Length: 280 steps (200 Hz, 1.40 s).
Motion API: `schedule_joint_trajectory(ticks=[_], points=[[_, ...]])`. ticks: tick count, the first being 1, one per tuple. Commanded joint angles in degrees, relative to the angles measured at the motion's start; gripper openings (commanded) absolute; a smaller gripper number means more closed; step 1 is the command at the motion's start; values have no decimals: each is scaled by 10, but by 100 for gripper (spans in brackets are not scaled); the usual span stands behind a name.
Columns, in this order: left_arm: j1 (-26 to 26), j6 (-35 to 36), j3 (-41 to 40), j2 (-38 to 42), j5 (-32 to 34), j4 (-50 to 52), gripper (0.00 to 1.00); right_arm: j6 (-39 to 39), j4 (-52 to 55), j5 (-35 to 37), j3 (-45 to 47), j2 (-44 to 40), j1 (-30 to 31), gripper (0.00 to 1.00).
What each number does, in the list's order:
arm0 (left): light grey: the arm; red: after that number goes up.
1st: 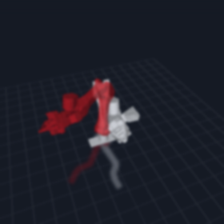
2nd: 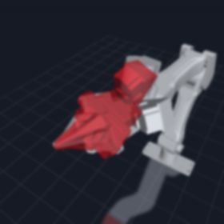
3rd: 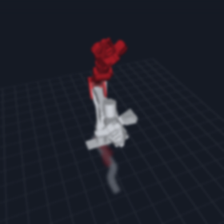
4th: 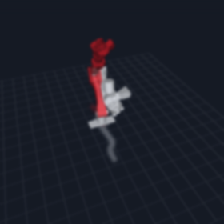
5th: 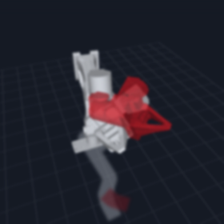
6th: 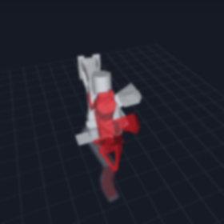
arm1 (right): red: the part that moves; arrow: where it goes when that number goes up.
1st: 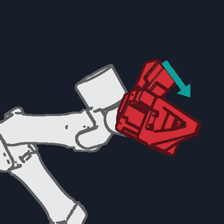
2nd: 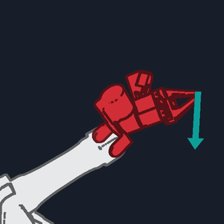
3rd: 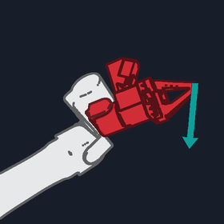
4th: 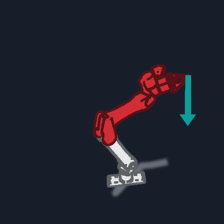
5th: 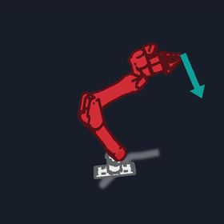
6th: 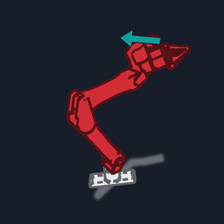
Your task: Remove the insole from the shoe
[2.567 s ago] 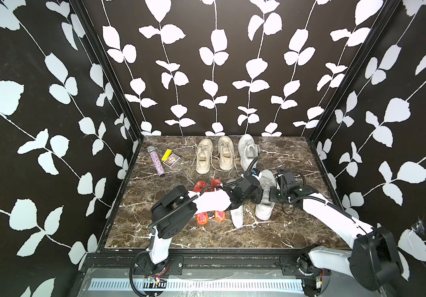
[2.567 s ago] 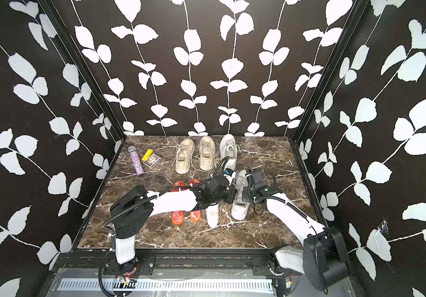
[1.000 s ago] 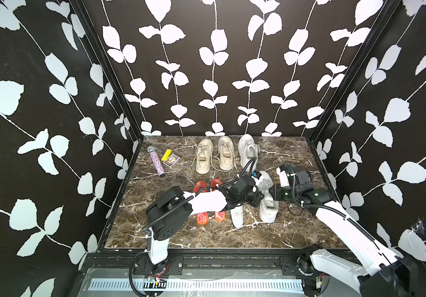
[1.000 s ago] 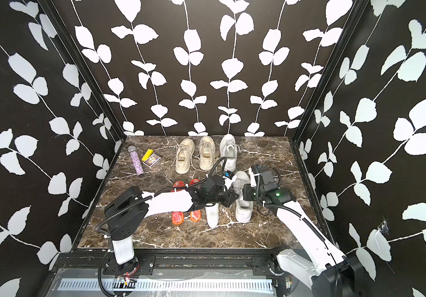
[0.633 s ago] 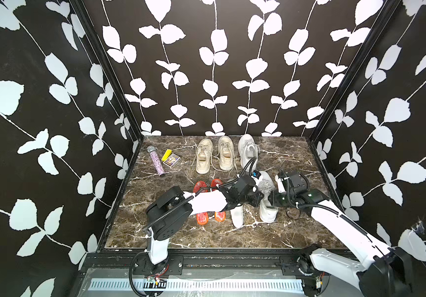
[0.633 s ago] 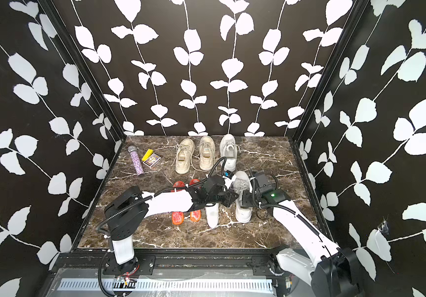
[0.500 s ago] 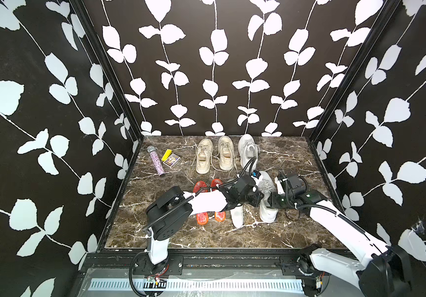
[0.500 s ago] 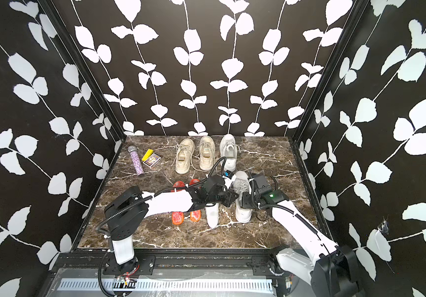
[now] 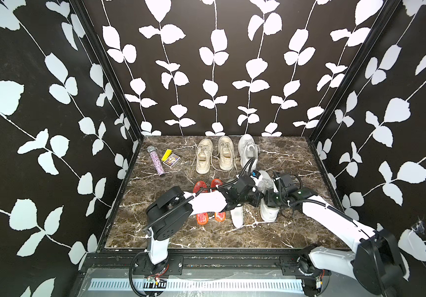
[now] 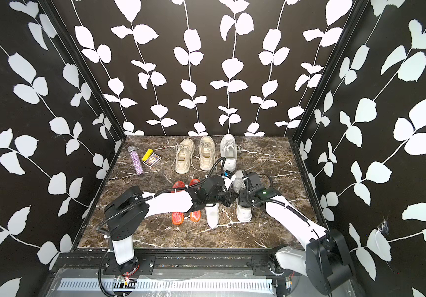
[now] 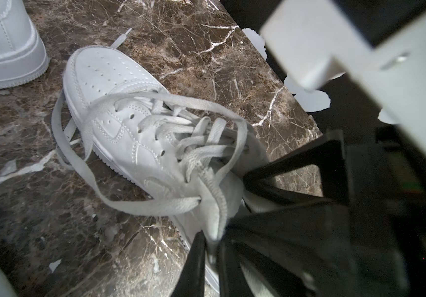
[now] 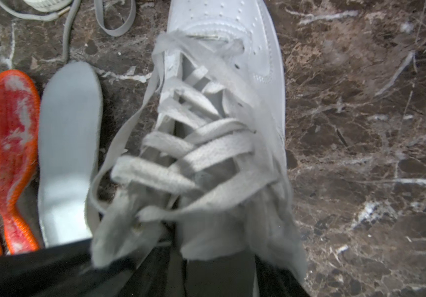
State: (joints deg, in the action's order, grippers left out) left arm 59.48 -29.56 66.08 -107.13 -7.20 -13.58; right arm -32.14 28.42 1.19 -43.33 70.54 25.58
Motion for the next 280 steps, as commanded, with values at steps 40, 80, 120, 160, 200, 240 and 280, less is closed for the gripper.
schedule_joint_trajectory(ticks=[40,80,120,160,200,240,280], points=[[-2,0,-13,29,19,-4,8,1,-33,32,3,-3,-2,27],[0,8,-11,29,22,-2,7,18,-30,21,-5,-49,-2,5],[16,55,7,38,32,22,11,19,-18,-6,-34,-56,-2,0],[23,125,18,57,53,55,26,21,-18,-54,-52,-69,-3,0],[23,199,40,56,54,89,44,32,-20,-97,-54,-70,-2,0],[23,236,55,39,61,101,47,35,-26,-123,-59,-82,-3,0],[23,256,51,26,39,86,51,41,-28,-152,-63,-91,-3,0]])
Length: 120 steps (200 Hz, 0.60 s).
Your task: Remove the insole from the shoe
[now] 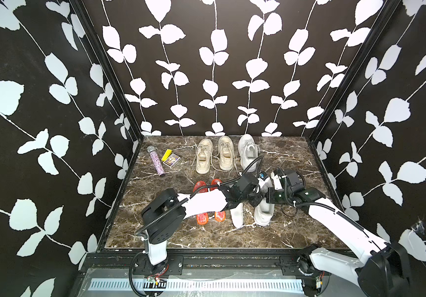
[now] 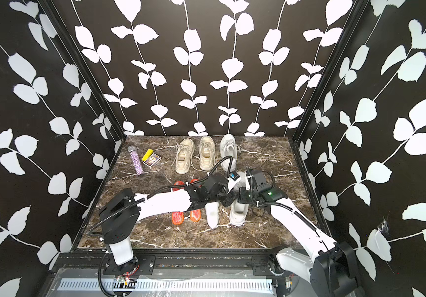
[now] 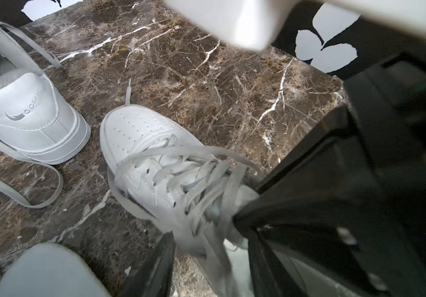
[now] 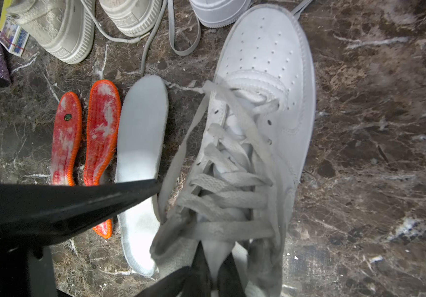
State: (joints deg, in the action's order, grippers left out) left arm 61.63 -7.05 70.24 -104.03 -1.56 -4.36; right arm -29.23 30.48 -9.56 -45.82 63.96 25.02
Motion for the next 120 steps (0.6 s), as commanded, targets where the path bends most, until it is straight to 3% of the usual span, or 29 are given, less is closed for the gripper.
schedule_joint_trajectory(ticks=[1,36,95,120], points=[[2,32,10,-5,-18,-7,51,12,-48,-45,-38,-25,3,0],[2,40,-11,-2,-55,-31,58,13,-49,-41,-41,-36,3,0],[2,54,-55,14,-83,-64,55,23,-37,-28,-50,-35,3,0],[2,59,-43,3,-75,-58,56,23,-44,-55,-51,-33,3,0]])
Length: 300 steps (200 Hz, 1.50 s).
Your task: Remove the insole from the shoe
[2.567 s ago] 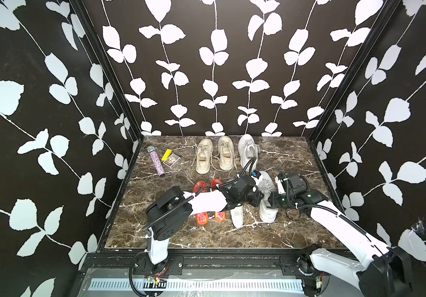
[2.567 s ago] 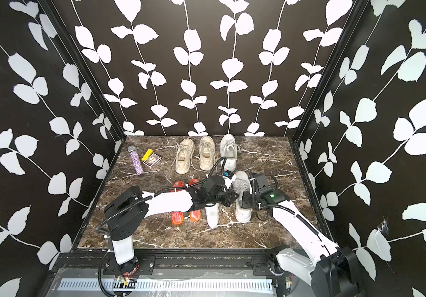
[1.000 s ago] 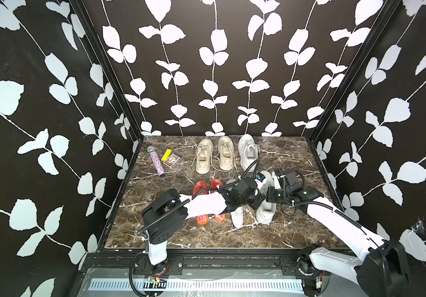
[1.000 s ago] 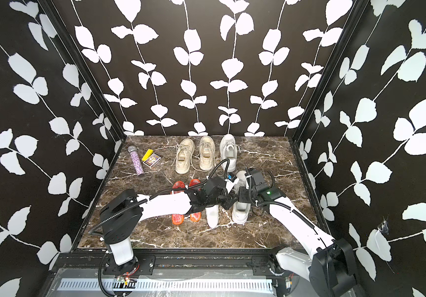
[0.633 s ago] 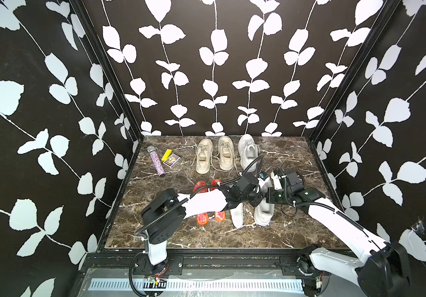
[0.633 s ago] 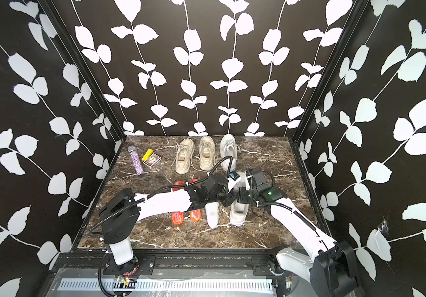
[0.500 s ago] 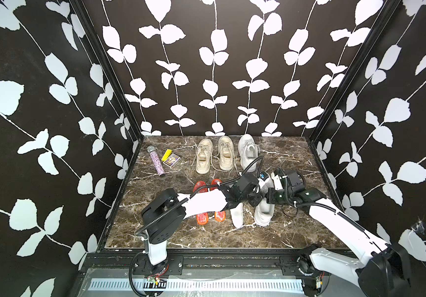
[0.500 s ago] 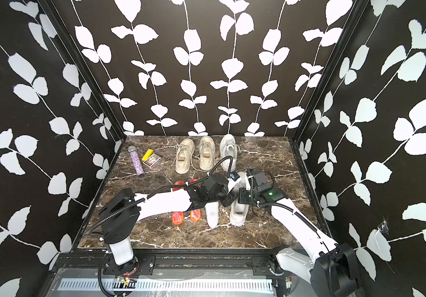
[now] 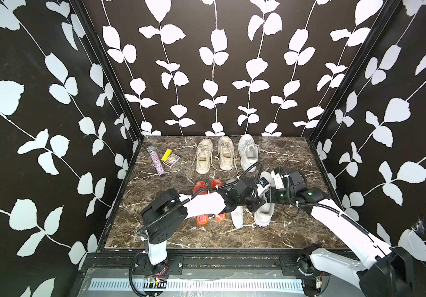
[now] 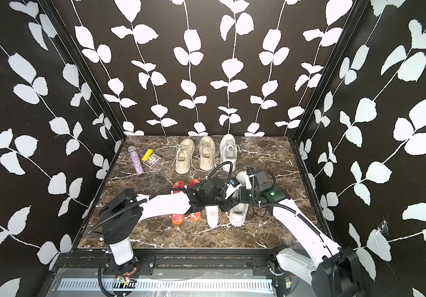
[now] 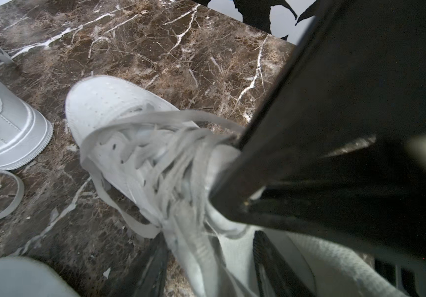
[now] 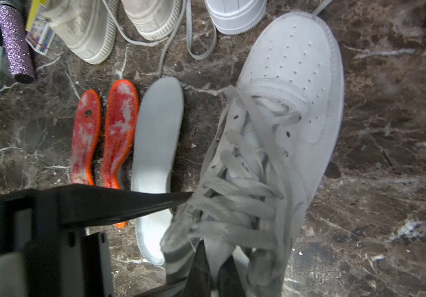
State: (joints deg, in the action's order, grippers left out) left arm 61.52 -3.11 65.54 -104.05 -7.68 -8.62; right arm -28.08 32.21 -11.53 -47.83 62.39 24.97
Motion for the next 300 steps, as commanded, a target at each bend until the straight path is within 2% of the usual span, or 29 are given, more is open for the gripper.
schedule_joint_trajectory(ticks=[1,19,51,74,92,113,144,154,178,233,260,300], points=[[3,20,4,3,-13,-14,56,11,-61,-37,-31,-18,4,0],[4,22,24,-8,18,10,56,13,-63,-56,-31,-15,3,0],[3,5,40,-20,63,6,51,12,-66,-79,-25,-9,5,0],[4,-10,58,-34,80,2,42,12,-68,-88,-20,-7,4,0],[3,-22,61,-37,88,-10,36,15,-60,-66,-16,-6,5,0],[4,-36,71,-43,92,-12,27,18,-44,-29,-13,-5,5,21],[4,-66,81,-49,97,-13,14,20,-22,6,-13,-14,5,36],[4,-77,82,-49,100,-15,12,20,-16,12,-12,-22,5,37],[4,-105,84,-48,113,-16,7,11,-5,4,1,-47,5,34],[4,-169,79,-38,145,-25,4,-71,-19,-28,77,-102,31,22],[4,-193,74,-42,146,-39,1,-101,-52,-49,95,-85,50,21],[4,-211,67,-38,148,-46,0,-124,-83,2,98,-48,65,21]])
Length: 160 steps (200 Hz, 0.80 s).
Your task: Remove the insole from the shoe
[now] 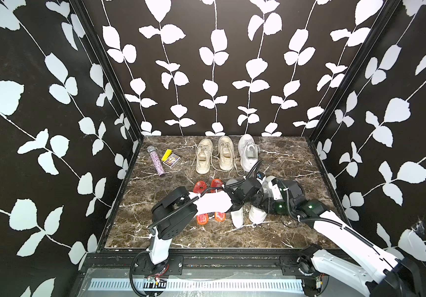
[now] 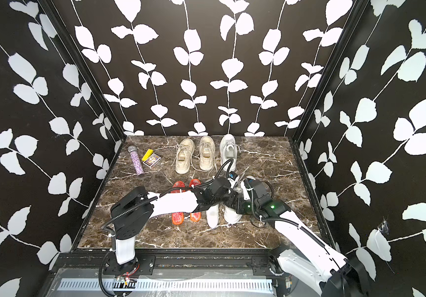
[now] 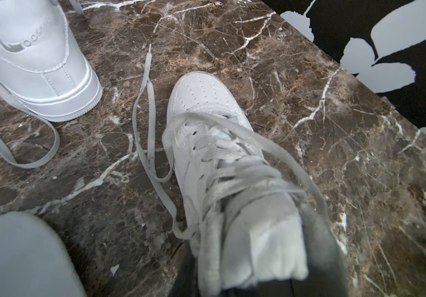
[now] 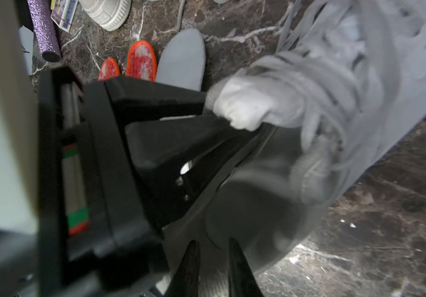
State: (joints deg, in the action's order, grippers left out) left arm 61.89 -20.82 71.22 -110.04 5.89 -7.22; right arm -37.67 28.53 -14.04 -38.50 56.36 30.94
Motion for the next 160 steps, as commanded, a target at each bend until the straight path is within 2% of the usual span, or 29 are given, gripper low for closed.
schedule_joint_trajectory(ticks=[1,48,86,127,160], points=[[0,-35,10,22,12,-60,0,-29,-48,29,5,14,5,21],[0,-58,-5,26,-18,-89,0,-22,-82,136,14,76,6,22],[0,-58,-26,37,-6,-96,0,-35,-72,236,27,95,6,32],[0,-67,-42,39,-7,-108,0,-19,-105,235,32,134,3,39],[0,-66,-47,41,-18,-108,0,-16,-173,193,37,182,-7,41]])
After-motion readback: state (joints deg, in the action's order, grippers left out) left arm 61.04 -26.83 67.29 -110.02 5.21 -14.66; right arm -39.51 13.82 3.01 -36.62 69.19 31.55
